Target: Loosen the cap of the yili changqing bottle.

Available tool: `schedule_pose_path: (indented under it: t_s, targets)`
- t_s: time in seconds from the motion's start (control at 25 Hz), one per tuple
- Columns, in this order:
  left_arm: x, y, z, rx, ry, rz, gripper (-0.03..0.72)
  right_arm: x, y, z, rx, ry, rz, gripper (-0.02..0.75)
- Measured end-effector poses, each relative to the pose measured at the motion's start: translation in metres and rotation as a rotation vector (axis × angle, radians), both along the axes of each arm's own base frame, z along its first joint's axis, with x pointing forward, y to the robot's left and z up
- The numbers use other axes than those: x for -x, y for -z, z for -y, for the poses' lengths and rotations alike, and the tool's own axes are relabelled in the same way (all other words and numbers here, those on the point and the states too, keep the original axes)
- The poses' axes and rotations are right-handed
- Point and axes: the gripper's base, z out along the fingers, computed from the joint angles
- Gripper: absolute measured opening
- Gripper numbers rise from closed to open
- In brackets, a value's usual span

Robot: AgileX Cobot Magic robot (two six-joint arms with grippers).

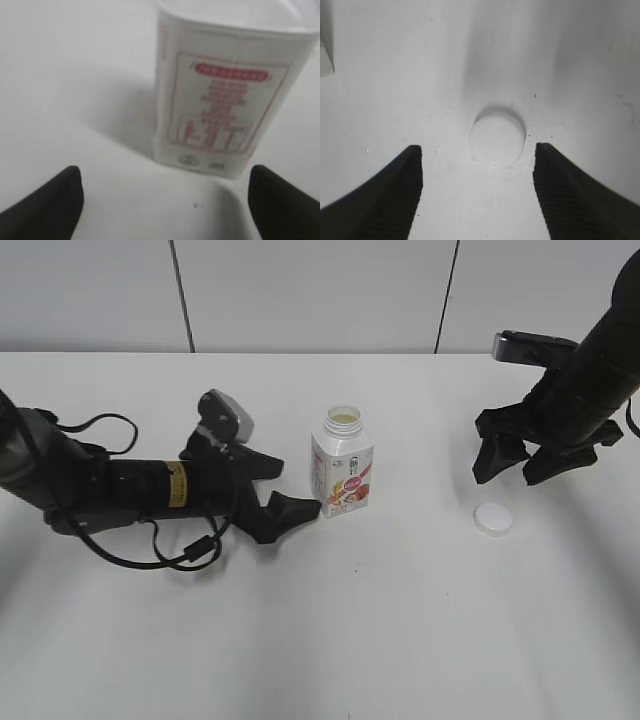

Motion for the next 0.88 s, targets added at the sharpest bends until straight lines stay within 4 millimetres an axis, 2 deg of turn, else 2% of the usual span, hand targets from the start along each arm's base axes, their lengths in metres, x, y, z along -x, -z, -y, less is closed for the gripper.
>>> schedule_pose_path:
  t_s: [0.2, 0.4, 0.72, 0.88]
  targets:
    - [0.006, -0.014, -0.041, 0.005, -0.053, -0.004, 0.601, 0.003, -0.004, 0.000, -0.004, -0.010, -0.020, 0.546]
    - [0.001, -0.058, -0.063, 0.022, -0.113, 0.094, 0.593, 0.006, -0.010, 0.000, -0.007, -0.016, -0.023, 0.546]
    - [-0.002, -0.121, -0.088, -0.186, -0.329, 0.187, 0.592, 0.011, -0.046, 0.002, 0.004, -0.027, 0.089, 0.546]
    - [-0.002, -0.136, -0.106, -0.314, -0.497, 0.157, 0.578, 0.010, -0.065, 0.005, 0.029, -0.042, 0.161, 0.546]
